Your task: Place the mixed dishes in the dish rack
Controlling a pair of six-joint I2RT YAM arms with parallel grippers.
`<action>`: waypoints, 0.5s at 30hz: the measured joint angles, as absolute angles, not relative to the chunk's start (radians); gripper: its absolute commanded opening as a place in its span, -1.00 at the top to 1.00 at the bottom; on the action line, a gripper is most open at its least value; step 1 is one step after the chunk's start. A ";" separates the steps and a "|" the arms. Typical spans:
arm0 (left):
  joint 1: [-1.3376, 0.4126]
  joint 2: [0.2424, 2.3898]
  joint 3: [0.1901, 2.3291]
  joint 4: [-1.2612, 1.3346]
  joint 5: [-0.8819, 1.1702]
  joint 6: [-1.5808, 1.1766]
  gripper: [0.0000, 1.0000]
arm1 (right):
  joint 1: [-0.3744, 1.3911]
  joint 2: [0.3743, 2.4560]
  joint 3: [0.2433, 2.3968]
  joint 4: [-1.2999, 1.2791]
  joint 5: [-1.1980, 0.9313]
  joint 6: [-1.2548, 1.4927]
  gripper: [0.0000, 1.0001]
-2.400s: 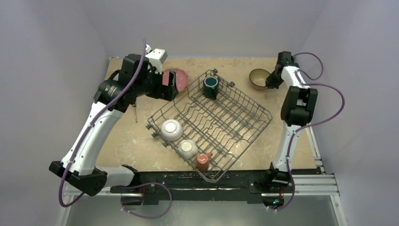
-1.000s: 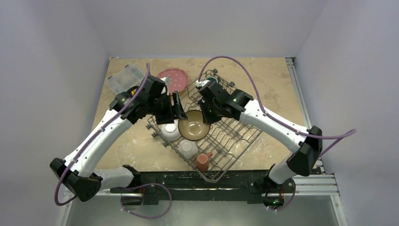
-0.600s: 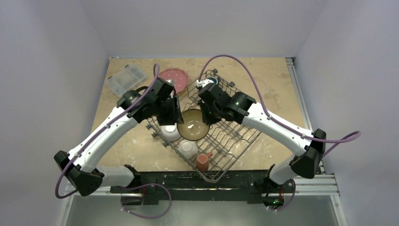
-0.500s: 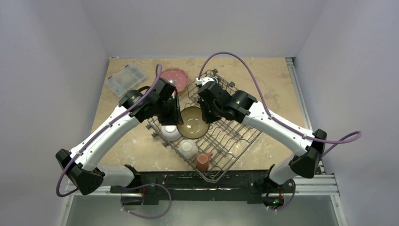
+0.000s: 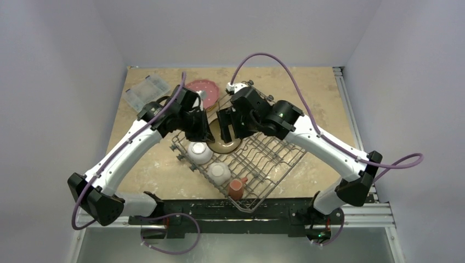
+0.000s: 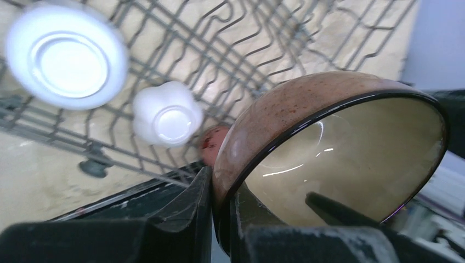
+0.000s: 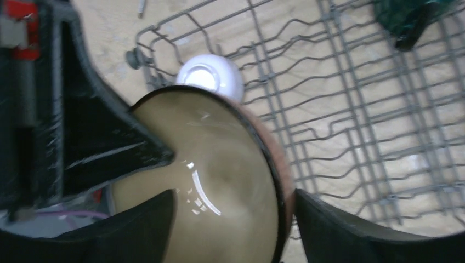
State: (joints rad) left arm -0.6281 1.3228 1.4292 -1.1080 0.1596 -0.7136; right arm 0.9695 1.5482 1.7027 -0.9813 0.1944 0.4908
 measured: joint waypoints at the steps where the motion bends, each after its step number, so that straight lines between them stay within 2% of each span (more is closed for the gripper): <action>1: -0.606 1.315 1.412 -1.079 0.200 -0.722 1.00 | 0.964 1.541 1.702 -0.976 0.172 0.498 -0.80; 4: -0.506 1.274 1.319 -0.958 0.347 -0.781 1.00 | 0.900 1.481 1.658 -0.916 0.018 0.540 -0.96; 9: -0.403 1.242 1.250 -0.832 0.511 -0.894 1.00 | 0.683 1.340 1.462 -0.729 -0.285 0.707 -0.96; 15: -0.359 1.240 1.231 -0.651 0.665 -1.038 1.00 | 0.564 1.314 1.423 -0.521 -0.521 0.861 -0.92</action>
State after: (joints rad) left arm -0.3592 1.2396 1.2312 -0.6506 0.6651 -1.0382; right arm 0.5636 1.3140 1.4227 -0.5213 -0.5213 0.8612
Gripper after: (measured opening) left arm 0.088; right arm 0.980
